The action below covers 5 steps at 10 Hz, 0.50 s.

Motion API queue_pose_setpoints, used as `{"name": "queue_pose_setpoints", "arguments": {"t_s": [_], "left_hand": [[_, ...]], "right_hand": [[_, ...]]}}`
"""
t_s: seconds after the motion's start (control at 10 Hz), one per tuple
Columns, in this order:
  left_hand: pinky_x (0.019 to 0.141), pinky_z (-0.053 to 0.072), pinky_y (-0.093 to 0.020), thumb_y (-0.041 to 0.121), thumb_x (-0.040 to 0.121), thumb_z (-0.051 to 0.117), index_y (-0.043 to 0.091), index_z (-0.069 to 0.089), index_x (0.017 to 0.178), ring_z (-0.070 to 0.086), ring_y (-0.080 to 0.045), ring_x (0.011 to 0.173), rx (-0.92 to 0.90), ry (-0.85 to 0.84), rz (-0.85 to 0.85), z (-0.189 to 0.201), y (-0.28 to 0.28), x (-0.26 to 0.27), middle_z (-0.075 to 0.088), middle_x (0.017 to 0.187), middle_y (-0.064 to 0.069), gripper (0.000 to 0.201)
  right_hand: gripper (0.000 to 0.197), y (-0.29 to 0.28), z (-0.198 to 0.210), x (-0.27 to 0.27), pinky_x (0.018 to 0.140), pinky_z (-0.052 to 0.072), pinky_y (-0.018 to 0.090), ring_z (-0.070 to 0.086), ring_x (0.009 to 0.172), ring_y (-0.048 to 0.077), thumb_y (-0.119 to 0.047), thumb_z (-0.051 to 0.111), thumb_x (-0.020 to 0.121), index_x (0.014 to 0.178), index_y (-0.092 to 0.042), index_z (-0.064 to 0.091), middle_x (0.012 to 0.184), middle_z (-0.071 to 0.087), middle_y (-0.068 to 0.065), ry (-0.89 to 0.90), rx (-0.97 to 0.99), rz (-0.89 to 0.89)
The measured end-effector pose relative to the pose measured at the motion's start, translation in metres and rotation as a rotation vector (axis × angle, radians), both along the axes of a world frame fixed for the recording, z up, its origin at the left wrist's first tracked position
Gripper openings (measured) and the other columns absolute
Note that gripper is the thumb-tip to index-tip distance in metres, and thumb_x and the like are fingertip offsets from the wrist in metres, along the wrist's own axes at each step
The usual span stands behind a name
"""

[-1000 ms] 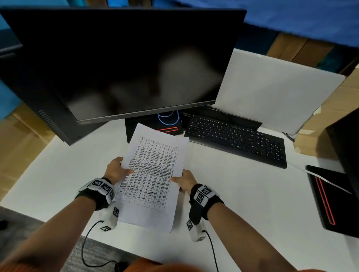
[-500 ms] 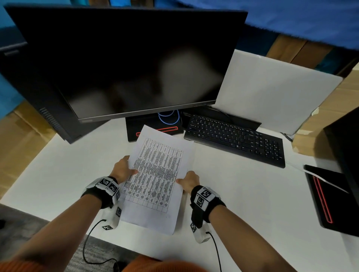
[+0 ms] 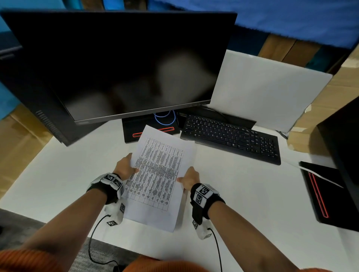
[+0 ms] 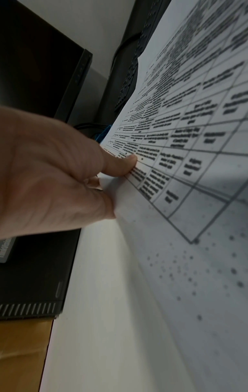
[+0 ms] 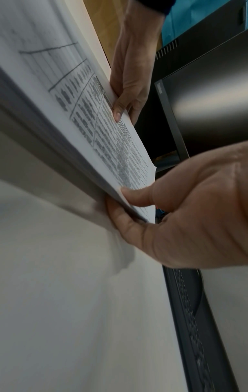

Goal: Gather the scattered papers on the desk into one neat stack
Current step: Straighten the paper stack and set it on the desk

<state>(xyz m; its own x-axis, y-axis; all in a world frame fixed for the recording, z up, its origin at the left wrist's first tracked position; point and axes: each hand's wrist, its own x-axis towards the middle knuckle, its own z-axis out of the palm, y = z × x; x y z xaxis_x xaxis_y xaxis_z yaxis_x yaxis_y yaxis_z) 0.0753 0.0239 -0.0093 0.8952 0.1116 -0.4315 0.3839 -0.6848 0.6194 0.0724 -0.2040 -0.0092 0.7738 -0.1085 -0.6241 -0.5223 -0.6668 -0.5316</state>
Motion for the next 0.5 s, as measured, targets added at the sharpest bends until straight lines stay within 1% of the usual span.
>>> {"name": "queue_pose_setpoints", "arguments": {"t_s": [0.1, 0.2, 0.3, 0.4, 0.5], "left_hand": [[0.098, 0.04, -0.041, 0.007, 0.08, 0.064, -0.001, 0.042, 0.124, 0.053, -0.036, 0.115, 0.019, 0.015, 0.007, 0.002, -0.003, 0.0, 0.057, 0.125, -0.022, 0.05], [0.095, 0.041, -0.041, 0.009, 0.08, 0.064, -0.005, 0.044, 0.119, 0.052, -0.038, 0.114, 0.067, 0.031, 0.024, 0.001, -0.005, -0.001, 0.056, 0.123, -0.025, 0.046], [0.099, 0.04, -0.044, 0.019, 0.08, 0.064, -0.004, 0.044, 0.118, 0.046, -0.039, 0.116, 0.147, 0.101, 0.03, 0.004, -0.006, -0.003, 0.049, 0.125, -0.028, 0.049], [0.102, 0.035, -0.047, 0.03, 0.081, 0.062, 0.0, 0.039, 0.123, 0.038, -0.041, 0.121, 0.254, 0.142, 0.014, 0.004, -0.009, -0.005, 0.039, 0.13, -0.025, 0.056], [0.105, 0.03, -0.051, 0.033, 0.08, 0.063, 0.001, 0.028, 0.133, 0.029, -0.042, 0.127, 0.226, 0.087, 0.117, 0.011, -0.007, -0.008, 0.028, 0.139, -0.023, 0.071]], "right_hand": [[0.059, 0.001, 0.0, 0.0, 0.093, 0.044, 0.034, 0.047, 0.122, 0.032, -0.012, 0.064, 0.084, 0.13, 0.006, 0.032, 0.134, 0.045, 0.022, -0.013, -0.013, 0.012], [0.059, 0.002, -0.001, 0.0, 0.098, 0.041, 0.035, 0.045, 0.123, 0.032, -0.011, 0.064, 0.084, 0.131, 0.005, 0.032, 0.136, 0.042, 0.022, -0.057, -0.054, 0.045], [0.057, 0.002, 0.002, -0.005, 0.103, 0.039, 0.038, 0.039, 0.125, 0.034, -0.015, 0.06, 0.087, 0.133, 0.005, 0.03, 0.139, 0.031, 0.021, -0.077, -0.114, 0.116], [0.063, -0.002, 0.0, -0.007, 0.106, 0.035, 0.041, 0.031, 0.127, 0.035, -0.021, 0.056, 0.089, 0.138, 0.002, 0.023, 0.141, 0.025, 0.02, -0.096, -0.139, 0.159], [0.071, -0.014, 0.009, -0.006, 0.109, 0.029, 0.042, 0.026, 0.131, 0.037, -0.026, 0.054, 0.09, 0.142, 0.0, 0.014, 0.144, 0.02, 0.02, -0.128, -0.068, 0.107]]}}
